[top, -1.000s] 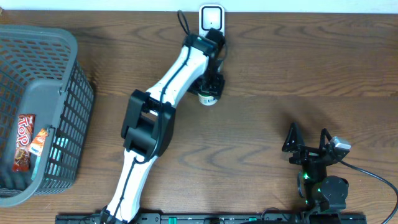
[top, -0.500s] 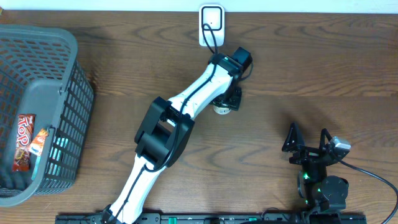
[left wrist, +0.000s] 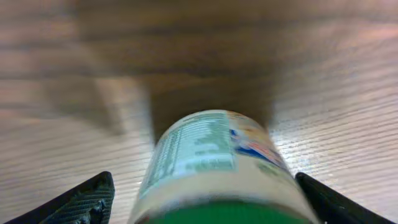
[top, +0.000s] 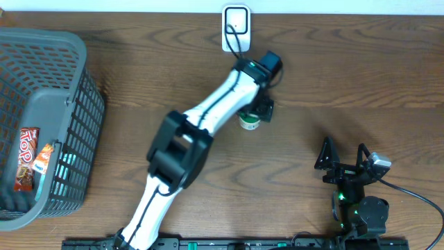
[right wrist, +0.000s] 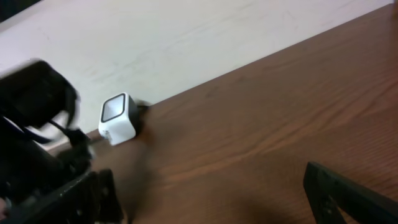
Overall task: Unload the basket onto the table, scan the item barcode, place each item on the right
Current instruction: 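Lift the jar out and carry it past the white scanner, then set the jar down on the table center and release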
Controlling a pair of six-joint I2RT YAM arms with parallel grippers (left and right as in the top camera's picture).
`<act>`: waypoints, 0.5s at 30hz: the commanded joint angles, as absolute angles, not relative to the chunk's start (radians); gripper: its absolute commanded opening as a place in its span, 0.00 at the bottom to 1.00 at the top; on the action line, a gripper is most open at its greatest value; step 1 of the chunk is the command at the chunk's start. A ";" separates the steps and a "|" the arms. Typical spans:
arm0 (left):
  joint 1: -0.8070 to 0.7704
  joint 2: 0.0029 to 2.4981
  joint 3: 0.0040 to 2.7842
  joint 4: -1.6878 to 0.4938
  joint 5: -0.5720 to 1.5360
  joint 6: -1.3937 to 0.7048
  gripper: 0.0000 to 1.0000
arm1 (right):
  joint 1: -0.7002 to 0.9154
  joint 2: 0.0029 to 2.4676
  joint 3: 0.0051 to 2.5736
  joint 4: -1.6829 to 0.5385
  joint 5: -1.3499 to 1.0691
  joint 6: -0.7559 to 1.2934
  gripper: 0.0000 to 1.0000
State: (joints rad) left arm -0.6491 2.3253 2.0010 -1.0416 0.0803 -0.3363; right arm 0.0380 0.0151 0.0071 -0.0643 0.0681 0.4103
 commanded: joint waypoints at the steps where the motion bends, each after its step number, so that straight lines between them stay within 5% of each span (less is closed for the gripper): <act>1: -0.582 2.108 2.062 -1.048 0.080 -0.245 0.95 | 0.041 0.012 0.006 -0.067 0.077 0.411 0.99; 9: -0.311 1.620 2.108 -1.051 0.091 -0.127 0.99 | 0.041 0.012 0.006 -0.068 0.076 0.411 0.99; 15: 0.331 1.467 2.094 -1.229 0.090 -0.344 0.99 | 0.041 0.012 0.006 -0.068 0.076 0.411 0.99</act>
State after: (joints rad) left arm 0.0483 1.4330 2.1342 -1.1194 0.0738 -0.1997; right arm 0.0380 0.0151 0.0071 -0.0647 0.0681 0.4099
